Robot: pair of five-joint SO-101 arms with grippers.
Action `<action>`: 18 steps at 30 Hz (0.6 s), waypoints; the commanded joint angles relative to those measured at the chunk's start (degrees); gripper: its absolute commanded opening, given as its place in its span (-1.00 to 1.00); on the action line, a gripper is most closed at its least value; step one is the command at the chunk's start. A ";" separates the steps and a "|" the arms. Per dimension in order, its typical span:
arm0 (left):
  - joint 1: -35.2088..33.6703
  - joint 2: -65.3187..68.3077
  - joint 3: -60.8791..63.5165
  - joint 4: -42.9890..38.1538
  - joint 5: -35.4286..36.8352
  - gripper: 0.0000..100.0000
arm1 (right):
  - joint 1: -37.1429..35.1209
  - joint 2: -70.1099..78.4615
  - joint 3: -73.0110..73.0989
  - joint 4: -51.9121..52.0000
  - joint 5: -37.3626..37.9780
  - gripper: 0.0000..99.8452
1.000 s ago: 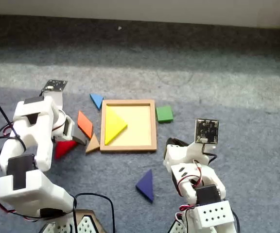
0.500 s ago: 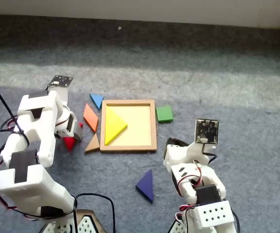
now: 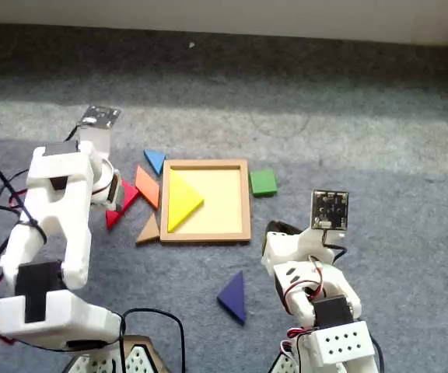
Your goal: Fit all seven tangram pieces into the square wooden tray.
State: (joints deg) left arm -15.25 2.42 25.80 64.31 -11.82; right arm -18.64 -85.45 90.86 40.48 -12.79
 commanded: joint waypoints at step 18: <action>-0.84 12.88 -10.24 -4.92 11.34 -0.36 | 0.40 -0.84 -0.13 -1.36 3.60 -0.91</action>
State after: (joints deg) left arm -15.34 10.51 23.34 59.30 -2.24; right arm -18.64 -85.45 90.86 40.48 -9.89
